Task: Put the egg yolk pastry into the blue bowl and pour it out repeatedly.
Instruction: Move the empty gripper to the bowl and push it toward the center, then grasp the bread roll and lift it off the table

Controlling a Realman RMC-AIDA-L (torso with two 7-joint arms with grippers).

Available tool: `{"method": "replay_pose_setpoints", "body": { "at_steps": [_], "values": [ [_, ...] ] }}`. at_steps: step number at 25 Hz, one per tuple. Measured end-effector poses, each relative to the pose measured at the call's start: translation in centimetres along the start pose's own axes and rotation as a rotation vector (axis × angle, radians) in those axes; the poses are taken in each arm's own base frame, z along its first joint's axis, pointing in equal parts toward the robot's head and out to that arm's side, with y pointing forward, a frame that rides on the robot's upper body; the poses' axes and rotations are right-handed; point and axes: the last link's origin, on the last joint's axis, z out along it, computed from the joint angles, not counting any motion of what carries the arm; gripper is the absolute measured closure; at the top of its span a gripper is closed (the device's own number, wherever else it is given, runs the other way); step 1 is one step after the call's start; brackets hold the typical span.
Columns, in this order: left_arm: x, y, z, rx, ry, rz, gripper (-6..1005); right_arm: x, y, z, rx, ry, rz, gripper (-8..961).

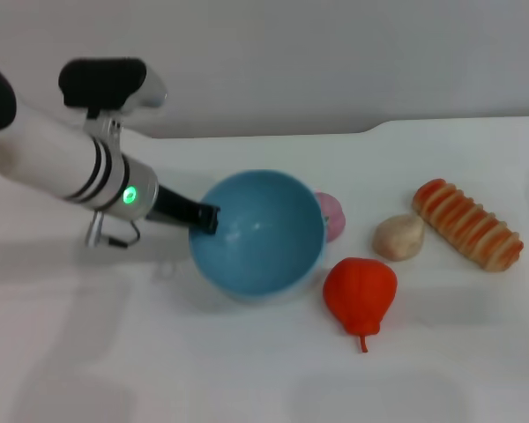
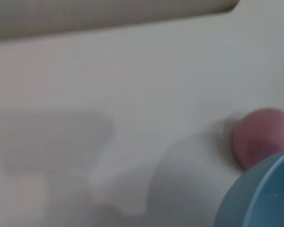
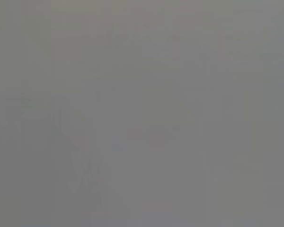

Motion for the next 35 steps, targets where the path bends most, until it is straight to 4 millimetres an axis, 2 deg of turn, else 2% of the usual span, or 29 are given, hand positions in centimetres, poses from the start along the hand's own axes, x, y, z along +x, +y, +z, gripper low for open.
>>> {"method": "replay_pose_setpoints", "body": {
  "at_steps": [6,10,12,17,23,35],
  "values": [
    [3.1,-0.6,-1.5,0.095,0.037,0.086,1000,-0.9,1.0,1.5,-0.126,0.016,0.034,437],
    [4.7,-0.8,-2.1,0.158,0.046,0.125,1000,-1.7,0.8,3.5,-0.191,0.129,0.027,437],
    [5.0,-0.8,-2.1,0.175,0.047,0.129,1000,-2.2,0.9,4.7,-0.215,0.202,0.010,437],
    [5.0,-1.0,-2.0,0.186,0.053,0.120,1001,-4.9,1.5,6.9,-0.261,0.291,-0.038,437],
    [4.7,-1.4,-1.9,0.191,0.049,0.104,1001,-7.2,2.5,8.3,-0.290,0.437,-0.012,437],
    [5.2,-1.5,-2.0,0.200,0.080,0.093,1000,-11.1,4.0,9.9,-0.328,0.849,0.122,441]
  ]
}}
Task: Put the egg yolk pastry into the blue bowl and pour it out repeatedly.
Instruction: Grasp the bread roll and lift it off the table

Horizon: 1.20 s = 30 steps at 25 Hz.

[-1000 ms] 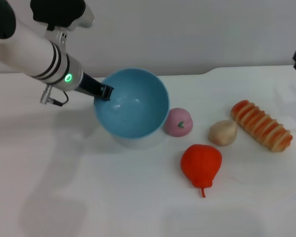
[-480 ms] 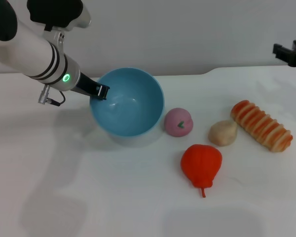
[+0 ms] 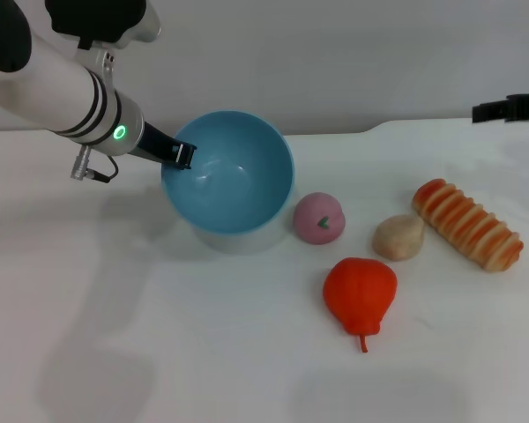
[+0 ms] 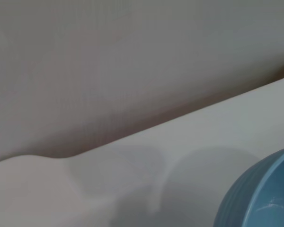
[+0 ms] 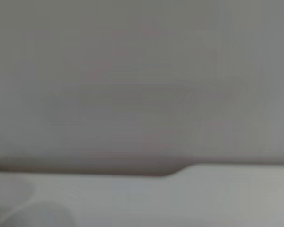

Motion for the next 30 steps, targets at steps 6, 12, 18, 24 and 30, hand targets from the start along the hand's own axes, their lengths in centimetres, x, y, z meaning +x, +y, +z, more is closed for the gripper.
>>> {"method": "replay_pose_setpoints", "body": {
  "at_steps": [6,12,18,24,30],
  "values": [
    [0.0,0.0,0.1,0.002,0.009,-0.012,1000,-0.2,1.3,1.1,-0.039,0.078,0.041,443],
    [0.0,0.0,0.2,0.001,0.016,-0.018,1001,1.3,2.2,3.4,-0.062,0.137,0.095,445],
    [0.1,0.1,0.2,0.000,0.016,-0.017,1001,2.6,4.0,5.3,-0.106,0.178,0.135,447],
    [-0.2,0.1,0.3,-0.004,0.003,-0.018,1001,3.7,5.3,6.5,-0.125,0.218,0.158,449],
    [-0.6,0.0,0.3,-0.007,-0.011,-0.024,1001,4.4,4.1,5.5,-0.108,0.281,0.221,451]
  ]
}}
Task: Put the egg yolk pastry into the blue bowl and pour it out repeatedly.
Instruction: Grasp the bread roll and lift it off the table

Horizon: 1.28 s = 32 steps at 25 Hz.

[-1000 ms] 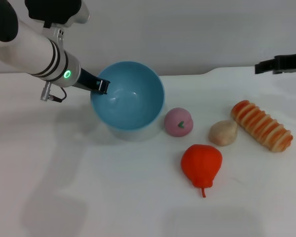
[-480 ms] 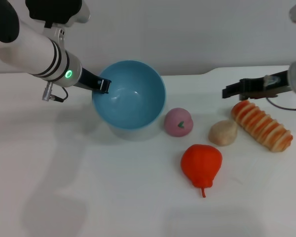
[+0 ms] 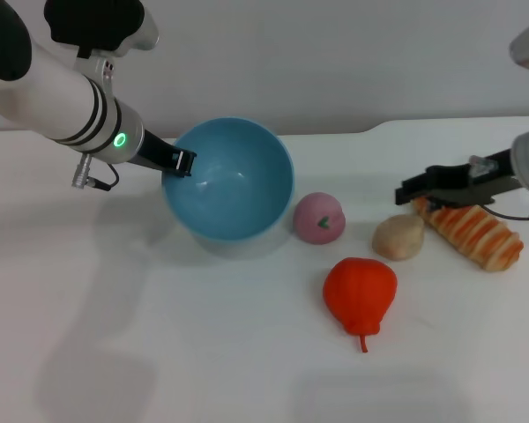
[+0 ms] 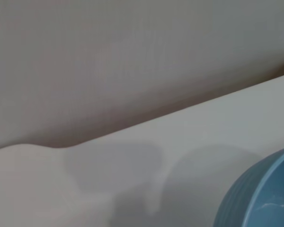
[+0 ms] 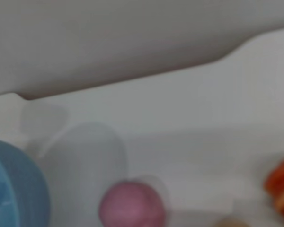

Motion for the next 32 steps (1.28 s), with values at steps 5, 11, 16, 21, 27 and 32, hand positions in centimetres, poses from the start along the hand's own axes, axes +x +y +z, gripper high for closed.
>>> {"method": "replay_pose_setpoints", "body": {
  "at_steps": [5,11,16,21,27,32],
  "values": [
    [0.0,0.0,0.0,-0.001,-0.005,0.002,1001,0.3,-0.9,-0.8,0.015,0.034,0.029,453],
    [0.1,0.3,0.0,-0.007,-0.008,0.004,1000,1.1,-1.2,-0.1,0.020,0.039,0.049,455],
    [-0.1,0.3,0.0,-0.008,-0.009,0.001,1000,1.7,-1.5,0.9,0.030,0.027,0.069,456],
    [-0.2,0.3,0.1,-0.009,-0.010,-0.002,1001,2.2,-1.8,1.7,0.047,0.017,0.078,458],
    [-0.2,0.3,0.2,-0.008,-0.003,-0.004,1001,2.2,-2.3,2.1,0.069,-0.008,0.076,460],
    [-0.4,0.3,0.3,-0.009,-0.007,-0.009,1001,2.4,-2.1,2.8,0.076,-0.035,0.057,461]
  ]
}}
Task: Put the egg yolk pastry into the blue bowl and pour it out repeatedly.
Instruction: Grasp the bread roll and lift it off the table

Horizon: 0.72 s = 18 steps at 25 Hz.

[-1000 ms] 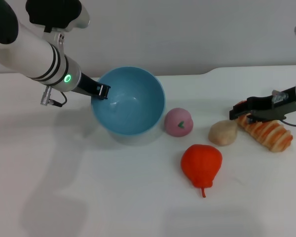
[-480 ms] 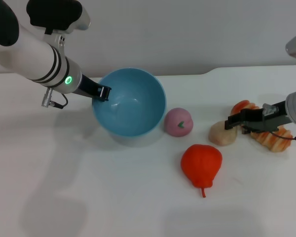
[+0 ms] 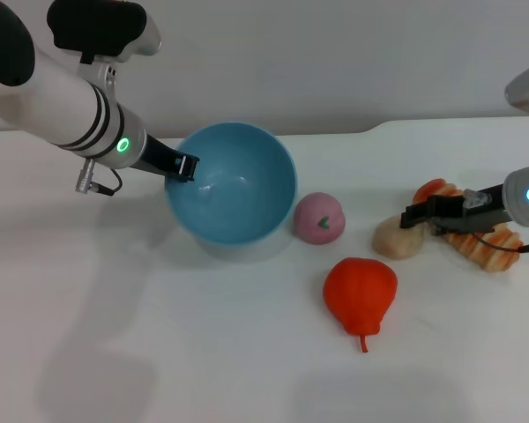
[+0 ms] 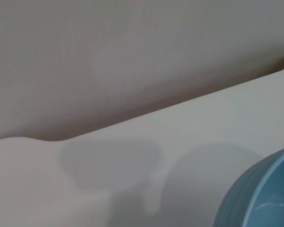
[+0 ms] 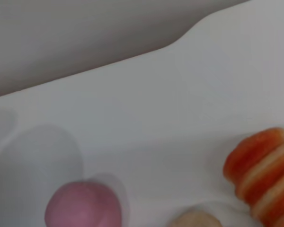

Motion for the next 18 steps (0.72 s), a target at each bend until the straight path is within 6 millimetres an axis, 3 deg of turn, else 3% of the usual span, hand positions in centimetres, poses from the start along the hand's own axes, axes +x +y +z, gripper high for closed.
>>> {"method": "replay_pose_setpoints", "body": {
  "at_steps": [14,18],
  "values": [
    [-0.2,0.0,0.1,-0.001,-0.003,-0.007,1001,0.1,1.0,0.5,-0.069,-0.054,-0.050,466],
    [-0.2,0.0,0.1,0.000,0.001,-0.008,1001,0.3,1.2,0.4,-0.088,-0.034,-0.047,606]
  ]
}}
